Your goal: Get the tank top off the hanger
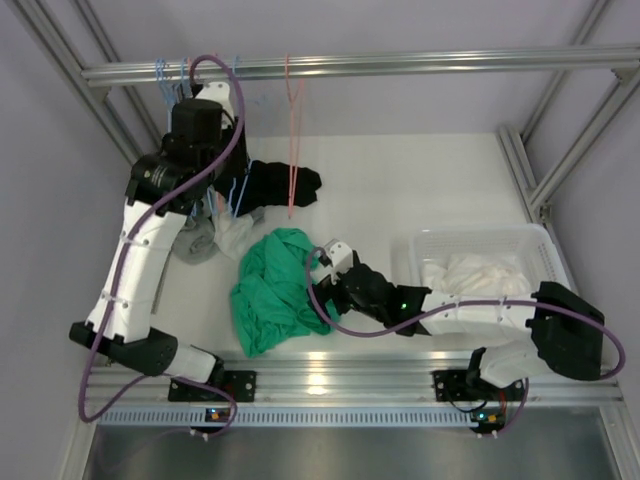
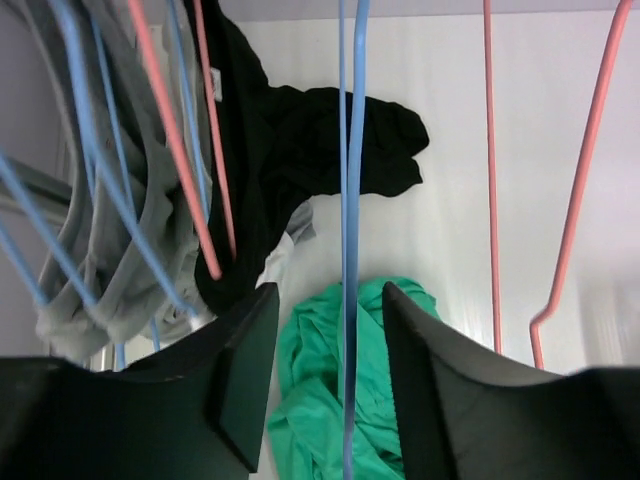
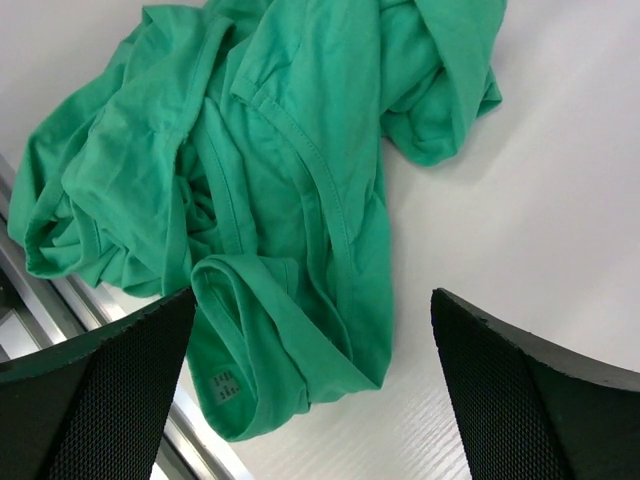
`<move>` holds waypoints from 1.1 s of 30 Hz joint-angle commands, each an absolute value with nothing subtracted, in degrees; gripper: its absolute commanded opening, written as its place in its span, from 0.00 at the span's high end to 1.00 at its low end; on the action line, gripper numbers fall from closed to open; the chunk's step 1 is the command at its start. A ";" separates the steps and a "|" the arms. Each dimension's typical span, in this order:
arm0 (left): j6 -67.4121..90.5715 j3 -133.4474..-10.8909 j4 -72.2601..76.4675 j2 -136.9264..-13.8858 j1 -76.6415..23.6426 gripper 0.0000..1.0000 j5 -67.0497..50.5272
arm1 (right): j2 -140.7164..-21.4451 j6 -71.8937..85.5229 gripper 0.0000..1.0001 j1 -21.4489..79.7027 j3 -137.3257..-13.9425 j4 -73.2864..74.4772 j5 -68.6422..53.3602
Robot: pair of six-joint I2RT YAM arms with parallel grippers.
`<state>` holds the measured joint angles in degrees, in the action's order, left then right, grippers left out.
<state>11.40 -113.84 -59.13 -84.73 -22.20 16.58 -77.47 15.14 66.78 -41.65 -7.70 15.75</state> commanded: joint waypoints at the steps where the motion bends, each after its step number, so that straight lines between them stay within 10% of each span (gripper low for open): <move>1: 13.09 -111.45 -58.89 -76.76 -22.41 0.48 18.81 | -80.41 13.63 0.01 65.74 -44.12 -12.92 11.43; 6: 13.97 -107.23 -57.57 -69.01 -22.41 0.01 19.42 | -86.39 10.03 0.01 65.83 -47.54 -12.92 9.41; 33: 17.14 -47.55 -34.45 -12.22 -22.32 0.01 23.20 | -104.94 -0.80 0.01 69.87 -64.77 -17.85 13.89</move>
<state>17.82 -47.53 -41.45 -13.13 -22.24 21.78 -105.19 -1.50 69.12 -62.48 -17.04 10.92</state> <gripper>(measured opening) 0.990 0.993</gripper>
